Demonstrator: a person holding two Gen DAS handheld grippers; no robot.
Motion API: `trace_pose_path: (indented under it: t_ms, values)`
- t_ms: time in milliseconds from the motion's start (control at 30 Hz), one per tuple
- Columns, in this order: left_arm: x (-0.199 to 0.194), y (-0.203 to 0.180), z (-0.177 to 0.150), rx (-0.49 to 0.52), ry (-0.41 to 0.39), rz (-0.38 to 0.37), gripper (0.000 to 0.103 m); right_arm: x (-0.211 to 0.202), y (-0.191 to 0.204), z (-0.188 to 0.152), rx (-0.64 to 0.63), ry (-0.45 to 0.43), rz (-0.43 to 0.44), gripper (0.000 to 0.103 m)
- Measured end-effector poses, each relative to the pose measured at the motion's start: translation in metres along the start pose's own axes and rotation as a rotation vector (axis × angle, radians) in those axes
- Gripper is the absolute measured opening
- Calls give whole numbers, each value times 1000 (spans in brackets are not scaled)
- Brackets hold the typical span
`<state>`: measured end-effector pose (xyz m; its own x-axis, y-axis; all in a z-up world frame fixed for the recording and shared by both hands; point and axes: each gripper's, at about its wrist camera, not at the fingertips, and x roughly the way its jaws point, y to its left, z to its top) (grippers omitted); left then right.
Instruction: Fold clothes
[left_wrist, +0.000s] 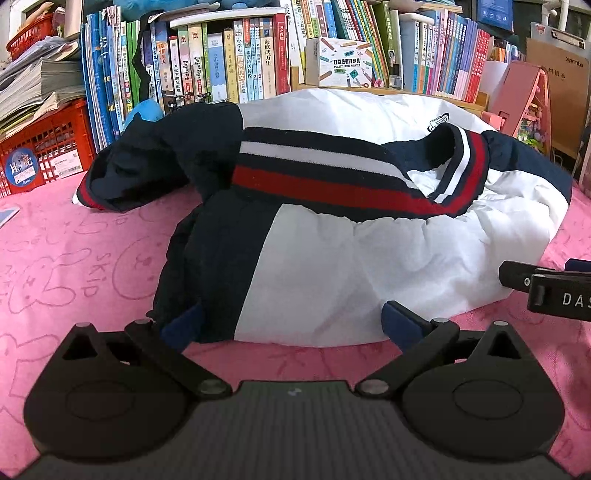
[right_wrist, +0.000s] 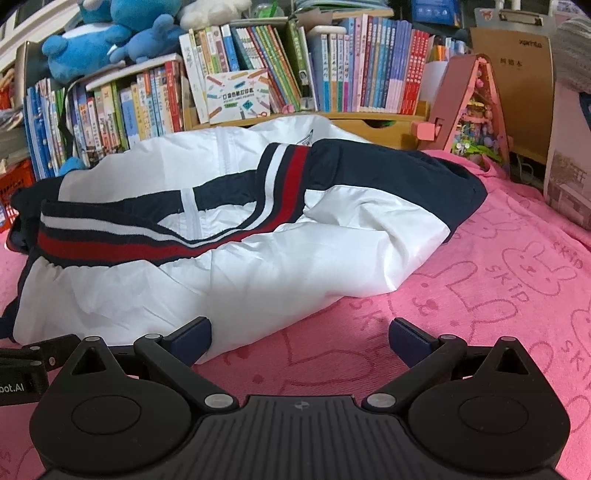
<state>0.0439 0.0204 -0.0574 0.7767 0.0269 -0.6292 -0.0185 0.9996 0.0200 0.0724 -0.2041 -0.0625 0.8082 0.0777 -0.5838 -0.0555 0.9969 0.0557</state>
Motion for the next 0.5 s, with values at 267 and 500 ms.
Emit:
trace_pose_path:
  t_ms: [267, 500]
  values:
    - [0, 0, 0, -3, -3, -2, 103, -4, -1, 0, 8, -17, 0, 103]
    - [-1, 1, 1, -14, -8, -6, 103, -7, -2, 0, 11, -30, 29, 103]
